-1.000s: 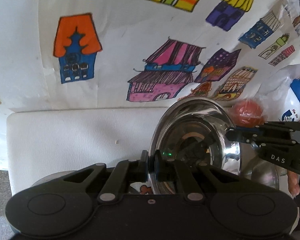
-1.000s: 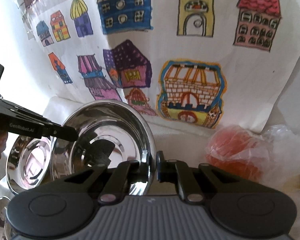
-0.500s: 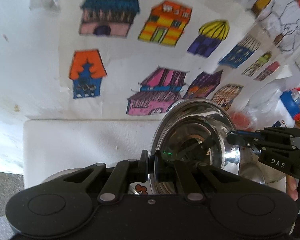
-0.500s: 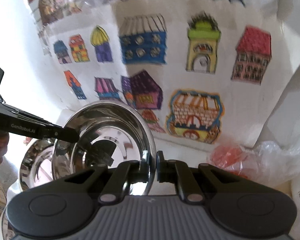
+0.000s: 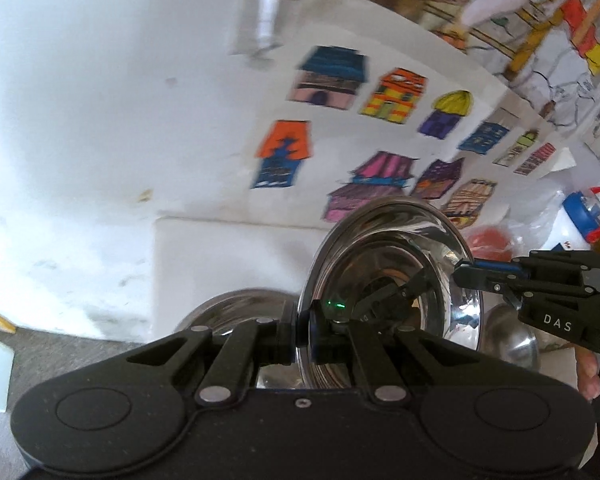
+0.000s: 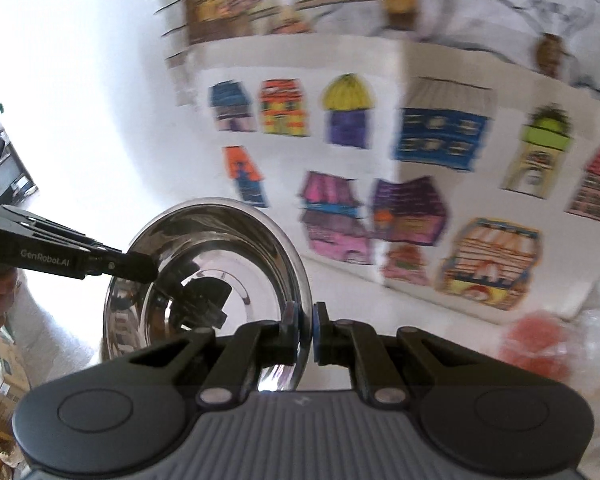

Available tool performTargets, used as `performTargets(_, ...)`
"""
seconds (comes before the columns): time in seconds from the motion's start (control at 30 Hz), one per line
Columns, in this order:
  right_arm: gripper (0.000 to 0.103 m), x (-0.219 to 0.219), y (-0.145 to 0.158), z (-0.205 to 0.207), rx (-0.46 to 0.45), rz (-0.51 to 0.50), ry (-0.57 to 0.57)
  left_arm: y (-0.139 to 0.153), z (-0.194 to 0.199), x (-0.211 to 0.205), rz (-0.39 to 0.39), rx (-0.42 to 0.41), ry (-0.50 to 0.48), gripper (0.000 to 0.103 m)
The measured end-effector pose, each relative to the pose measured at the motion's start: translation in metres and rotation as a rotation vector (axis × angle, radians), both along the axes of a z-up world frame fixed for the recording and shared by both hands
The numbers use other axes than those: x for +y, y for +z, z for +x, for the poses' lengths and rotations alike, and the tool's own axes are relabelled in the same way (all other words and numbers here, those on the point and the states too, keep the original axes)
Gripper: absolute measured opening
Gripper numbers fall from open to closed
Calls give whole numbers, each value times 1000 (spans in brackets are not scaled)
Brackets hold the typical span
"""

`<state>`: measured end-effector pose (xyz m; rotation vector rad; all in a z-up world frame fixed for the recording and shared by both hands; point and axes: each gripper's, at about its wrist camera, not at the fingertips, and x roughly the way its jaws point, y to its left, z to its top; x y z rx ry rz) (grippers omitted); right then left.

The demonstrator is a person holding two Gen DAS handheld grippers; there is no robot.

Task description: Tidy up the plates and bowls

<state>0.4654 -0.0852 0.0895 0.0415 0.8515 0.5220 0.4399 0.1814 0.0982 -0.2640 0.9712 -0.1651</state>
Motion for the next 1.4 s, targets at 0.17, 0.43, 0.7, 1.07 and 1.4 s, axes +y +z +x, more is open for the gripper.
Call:
performTargets(0.17,8,34,-5,-1,15,-11,47,-5,-16,27,0,17,43,5)
performTargets(0.43,8,68,-22,1,54,-41,95,-25,-30,53,11,56,78,6)
performTargets(0.7,8,78,-36,2,82,-78,109,-47,-27,59,15,97,78,7)
performTargets(1.07,9,85,-42,6,90,-105,108,-54,-25,53,48,103,75,8)
performTargets(1.4,11,93,-45,4,88,-161,110,-53,-21,40,133,100,61,10)
